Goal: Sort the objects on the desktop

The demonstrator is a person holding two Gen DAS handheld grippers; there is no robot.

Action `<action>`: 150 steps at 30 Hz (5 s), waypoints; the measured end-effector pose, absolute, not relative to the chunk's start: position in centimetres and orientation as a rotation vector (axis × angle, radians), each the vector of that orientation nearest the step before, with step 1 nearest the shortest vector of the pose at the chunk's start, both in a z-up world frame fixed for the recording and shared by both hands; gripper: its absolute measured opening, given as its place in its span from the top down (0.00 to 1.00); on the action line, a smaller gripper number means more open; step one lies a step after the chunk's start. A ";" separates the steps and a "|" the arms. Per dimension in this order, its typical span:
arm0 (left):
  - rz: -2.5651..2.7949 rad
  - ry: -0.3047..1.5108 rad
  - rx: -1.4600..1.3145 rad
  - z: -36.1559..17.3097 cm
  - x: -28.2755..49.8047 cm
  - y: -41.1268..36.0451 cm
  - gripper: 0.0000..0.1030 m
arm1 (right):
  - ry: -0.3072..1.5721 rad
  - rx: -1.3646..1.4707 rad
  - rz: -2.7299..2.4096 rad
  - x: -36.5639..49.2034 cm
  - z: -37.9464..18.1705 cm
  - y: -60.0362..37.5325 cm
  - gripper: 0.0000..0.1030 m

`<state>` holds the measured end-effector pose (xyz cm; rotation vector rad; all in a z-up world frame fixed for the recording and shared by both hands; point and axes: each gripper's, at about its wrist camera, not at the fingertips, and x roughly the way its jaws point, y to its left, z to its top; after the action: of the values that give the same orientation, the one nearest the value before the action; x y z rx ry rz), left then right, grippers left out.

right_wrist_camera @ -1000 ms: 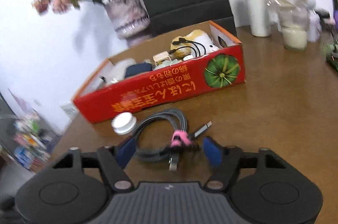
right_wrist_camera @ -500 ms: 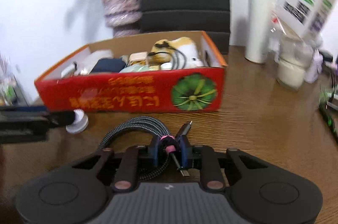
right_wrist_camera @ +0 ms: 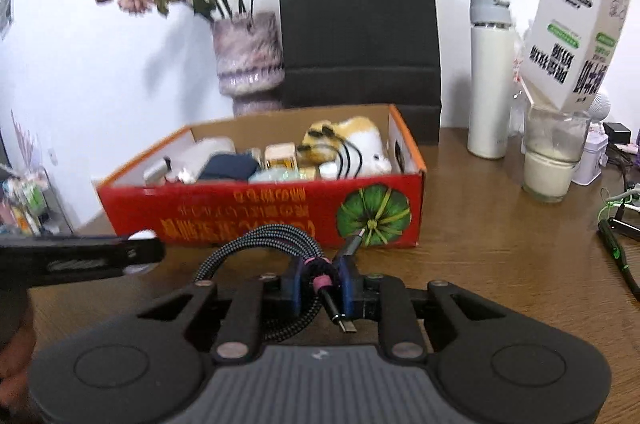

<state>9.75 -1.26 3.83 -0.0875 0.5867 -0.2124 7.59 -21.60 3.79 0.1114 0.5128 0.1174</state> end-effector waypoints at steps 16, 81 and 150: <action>-0.295 0.290 -0.058 14.2 -0.5 -1.1 0.60 | 0.159 0.053 0.197 -1.9 14.7 -21.3 0.83; -0.114 0.816 0.046 13.4 17.3 -4.5 0.05 | 0.761 0.050 0.105 17.9 12.7 -22.6 0.21; -0.068 0.699 0.029 0.4 -0.2 -0.4 0.00 | 0.700 -0.014 0.092 0.5 0.4 -18.3 0.00</action>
<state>-0.16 -0.43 0.40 0.0294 0.6990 -0.0682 0.54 -18.29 0.38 -0.0142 0.6998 0.0920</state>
